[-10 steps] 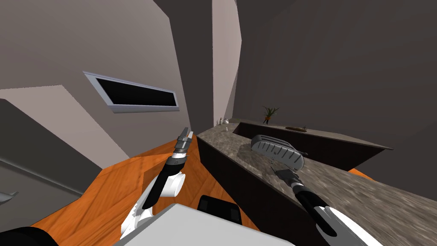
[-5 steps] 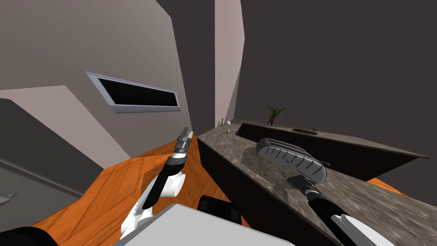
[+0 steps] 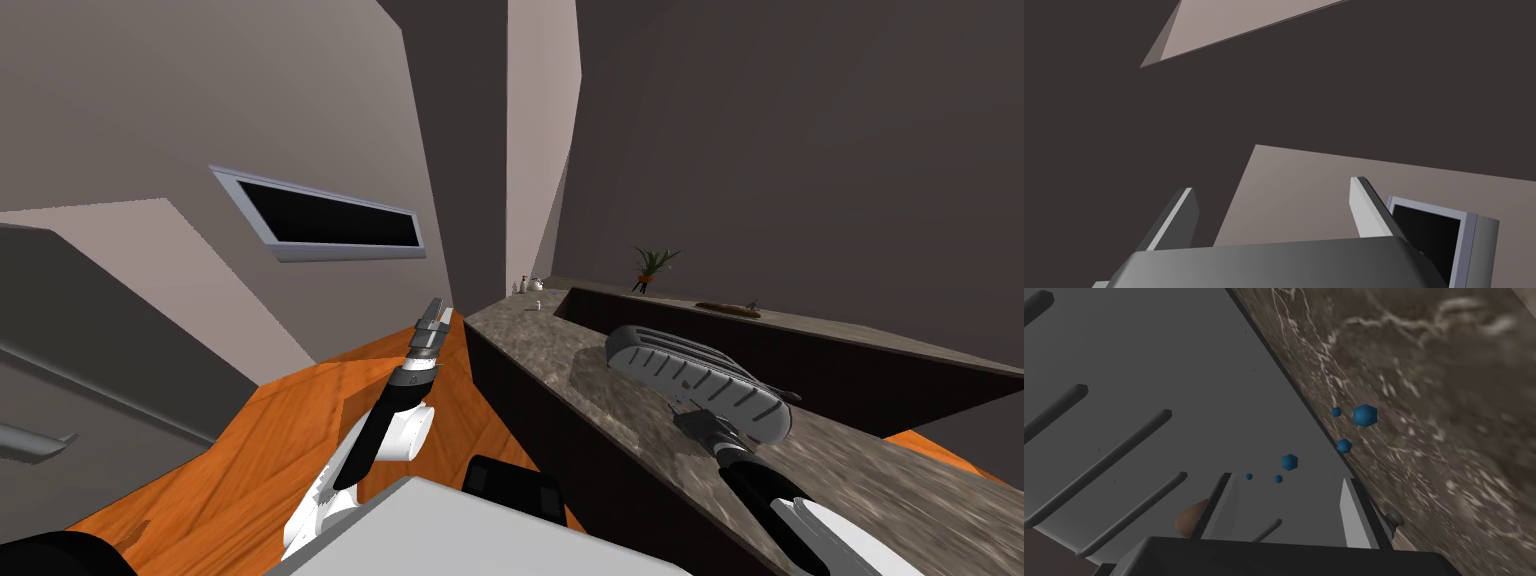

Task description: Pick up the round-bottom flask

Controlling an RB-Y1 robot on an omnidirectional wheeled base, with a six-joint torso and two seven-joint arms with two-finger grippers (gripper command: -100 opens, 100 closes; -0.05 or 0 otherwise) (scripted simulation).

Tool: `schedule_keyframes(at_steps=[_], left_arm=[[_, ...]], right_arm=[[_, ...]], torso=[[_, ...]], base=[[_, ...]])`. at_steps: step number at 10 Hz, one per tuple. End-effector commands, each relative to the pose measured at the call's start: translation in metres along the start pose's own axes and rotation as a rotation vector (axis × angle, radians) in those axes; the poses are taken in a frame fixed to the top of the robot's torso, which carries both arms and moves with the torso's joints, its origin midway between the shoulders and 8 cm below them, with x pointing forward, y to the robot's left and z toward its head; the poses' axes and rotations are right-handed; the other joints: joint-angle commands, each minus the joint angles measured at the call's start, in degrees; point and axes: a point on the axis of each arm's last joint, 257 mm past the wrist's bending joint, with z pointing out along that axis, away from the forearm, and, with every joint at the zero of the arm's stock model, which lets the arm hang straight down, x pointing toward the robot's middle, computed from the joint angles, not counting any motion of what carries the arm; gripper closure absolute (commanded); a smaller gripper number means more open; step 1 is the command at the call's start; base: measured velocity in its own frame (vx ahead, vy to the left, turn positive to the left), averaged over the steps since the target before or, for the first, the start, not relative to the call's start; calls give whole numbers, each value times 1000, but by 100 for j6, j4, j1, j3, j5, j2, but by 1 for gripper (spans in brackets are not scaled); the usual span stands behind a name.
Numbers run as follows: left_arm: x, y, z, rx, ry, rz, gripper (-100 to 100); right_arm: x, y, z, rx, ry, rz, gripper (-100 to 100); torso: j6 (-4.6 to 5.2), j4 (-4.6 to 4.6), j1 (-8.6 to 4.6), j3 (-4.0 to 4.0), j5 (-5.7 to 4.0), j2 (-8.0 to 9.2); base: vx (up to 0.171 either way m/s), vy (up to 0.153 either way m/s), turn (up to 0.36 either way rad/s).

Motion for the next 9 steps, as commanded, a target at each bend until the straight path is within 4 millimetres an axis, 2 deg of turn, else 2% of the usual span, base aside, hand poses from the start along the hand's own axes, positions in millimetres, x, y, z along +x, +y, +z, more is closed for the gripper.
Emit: schedule_keyframes(at_steps=[1,4,5,6,7,9], left_arm=[[0,0,0,0,0,0,0],[0,0,0,0,0,0,0],[0,0,0,0,0,0,0],[0,0,0,0,0,0,0],[0,0,0,0,0,0,0],[0,0,0,0,0,0,0]], right_arm=[[0,0,0,0,0,0,100],[0,0,0,0,0,0,100],[0,0,0,0,0,0,0],[-19,14,3,-21,-41,-21,-100],[-26,19,4,-28,-58,-26,-100],[-54,38,8,-51,-118,-40,-100]], torso=[[0,0,0,0,0,0],[0,-1,4,-1,1,-2],[0,-1,4,-1,1,-2],[0,-1,4,-1,1,-2],[4,4,-18,14,-3,28],[3,10,-39,27,-9,48]], base=[[0,0,0],[0,0,0],[0,0,0],[-106,-71,-140],[-128,-107,-130],[-135,-115,-94]])
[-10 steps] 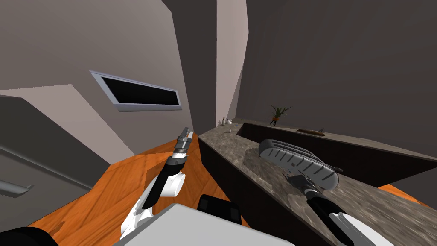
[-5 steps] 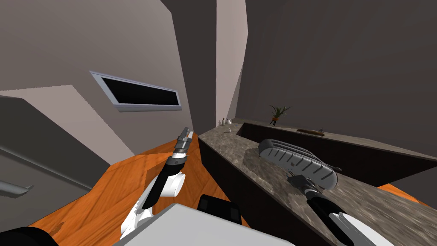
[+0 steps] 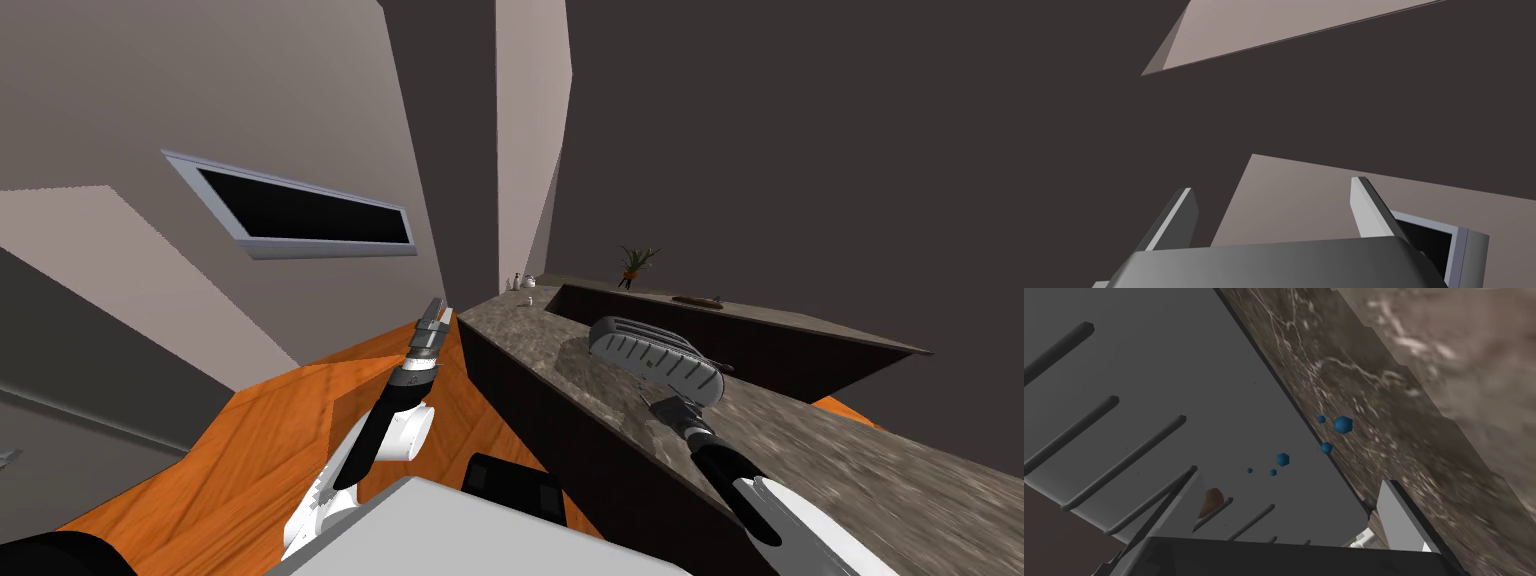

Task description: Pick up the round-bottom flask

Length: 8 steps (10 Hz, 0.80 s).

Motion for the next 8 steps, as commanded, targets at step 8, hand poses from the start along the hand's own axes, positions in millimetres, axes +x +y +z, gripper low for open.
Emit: schedule_keyframes(at_steps=[8], left_arm=[[0,0,0,0,0,0,0]], right_arm=[[-123,49,21,-14,-239,15,-100]], torso=[[-2,-5,22,-14,5,-25]], base=[[-96,-83,-73]])
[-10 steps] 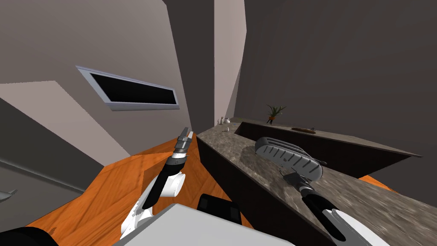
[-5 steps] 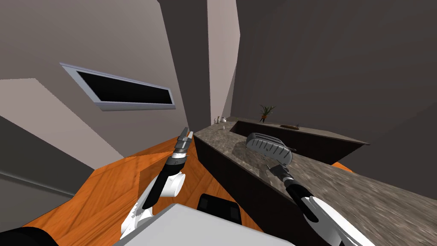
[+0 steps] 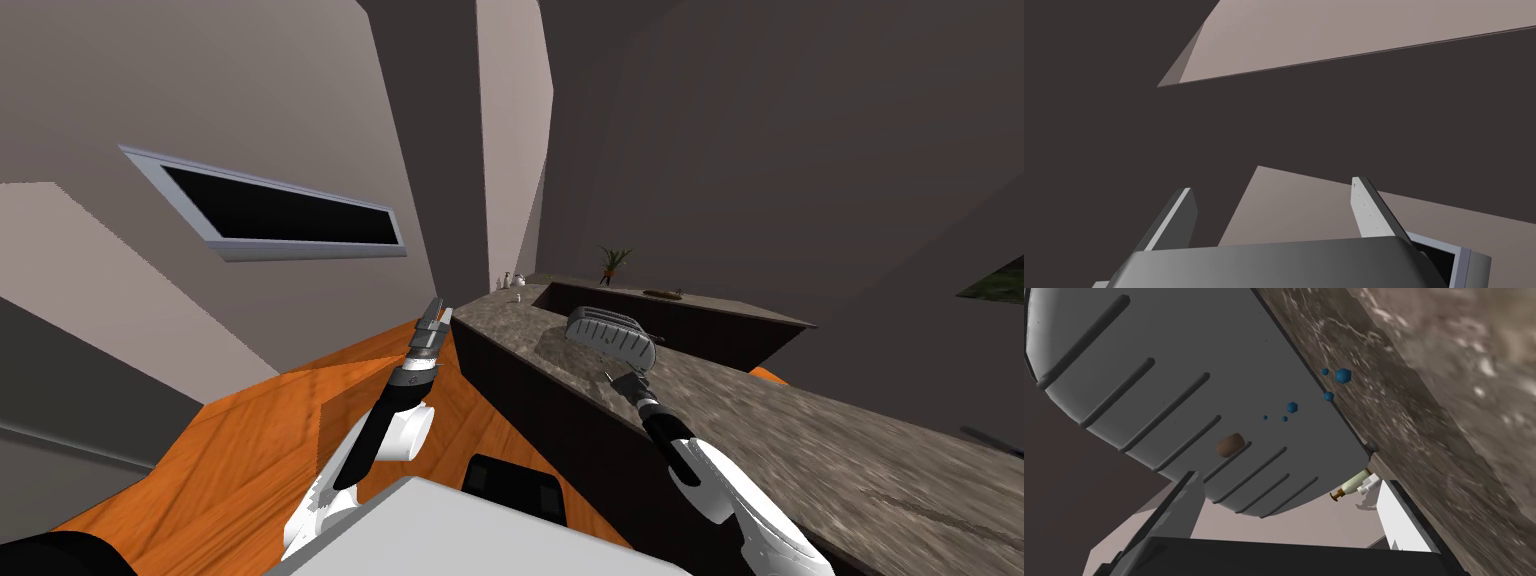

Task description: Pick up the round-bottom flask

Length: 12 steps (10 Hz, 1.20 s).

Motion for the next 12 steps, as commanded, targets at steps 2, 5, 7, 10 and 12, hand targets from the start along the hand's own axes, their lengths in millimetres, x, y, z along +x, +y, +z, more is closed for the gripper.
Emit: schedule_keyframes(at_steps=[2,5,7,10,12], left_arm=[[0,0,0,0,0,0,0],[0,0,0,0,0,0,0],[0,0,0,0,0,0,0],[0,0,0,0,0,0,0],[0,0,0,0,0,0,0]], right_arm=[[-33,3,9,20,-57,14,-100],[-63,2,19,60,-103,37,-100],[-78,-2,23,92,-120,54,-100],[-90,-11,27,143,-123,85,-100],[-91,-17,28,176,-112,109,-100]], torso=[[0,0,-5,-1,0,-2],[0,-2,16,-7,4,-12],[-1,-5,20,-14,6,-25],[-1,-7,20,-20,6,-35],[-1,-9,23,-24,6,-41]], base=[[-62,-72,-48],[-29,-29,-20],[7,-21,-5],[26,-20,11],[47,-8,21]])
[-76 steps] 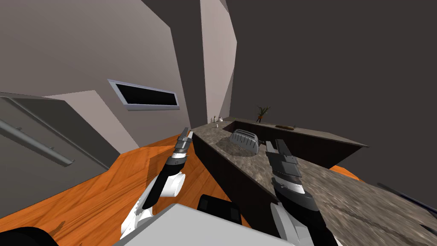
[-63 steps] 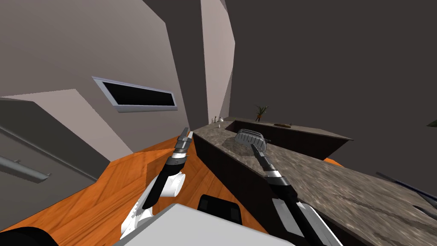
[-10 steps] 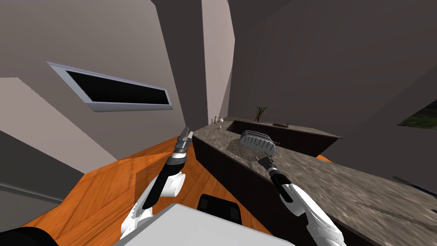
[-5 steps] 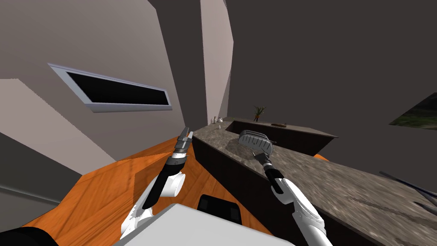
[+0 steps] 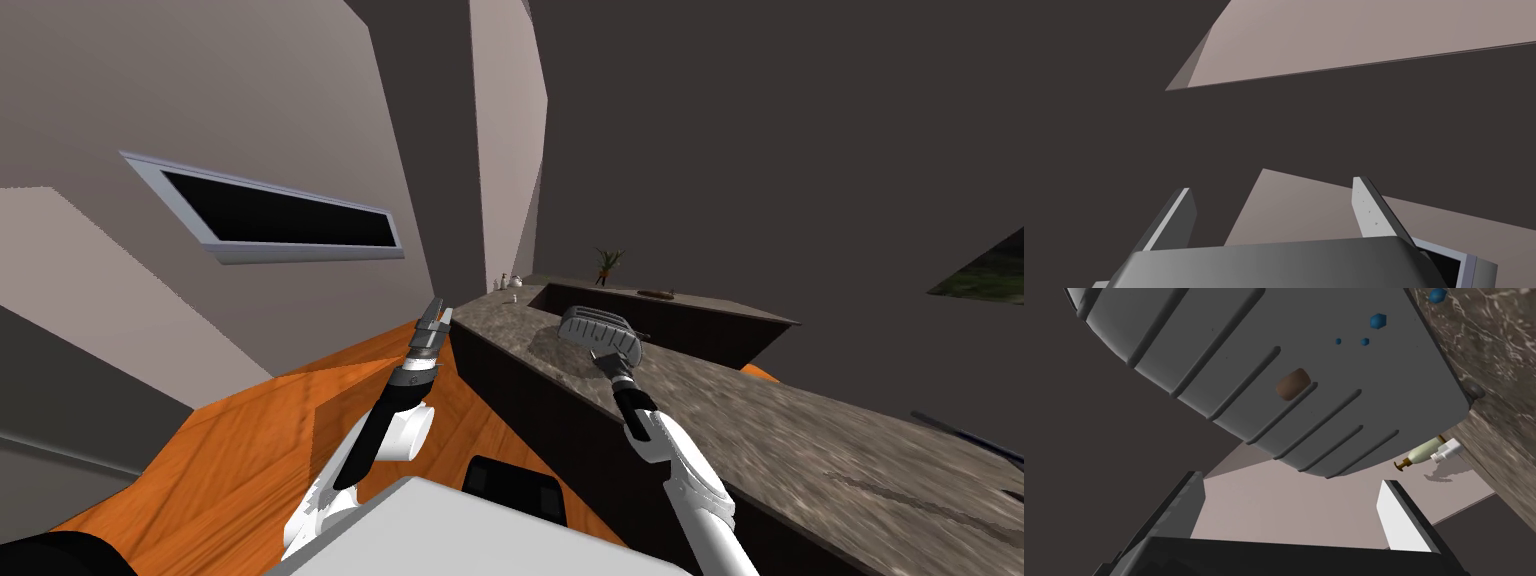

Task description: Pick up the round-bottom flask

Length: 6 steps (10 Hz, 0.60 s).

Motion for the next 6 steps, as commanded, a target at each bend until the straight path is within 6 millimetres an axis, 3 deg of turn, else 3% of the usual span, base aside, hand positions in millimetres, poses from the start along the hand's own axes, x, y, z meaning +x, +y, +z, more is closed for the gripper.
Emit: schedule_keyframes(at_steps=[1,4,6], left_arm=[[0,0,0,0,0,0,0],[0,0,0,0,0,0,0],[0,0,0,0,0,0,0]], right_arm=[[0,-5,1,28,13,18,-100],[12,-16,-1,85,63,61,-100],[35,-22,-8,130,130,116,-100]], torso=[[0,0,0,0,0,0],[-1,-3,4,-8,1,-14],[0,-4,-2,-11,0,-20]], base=[[63,-10,29],[81,2,41],[111,-16,63]])
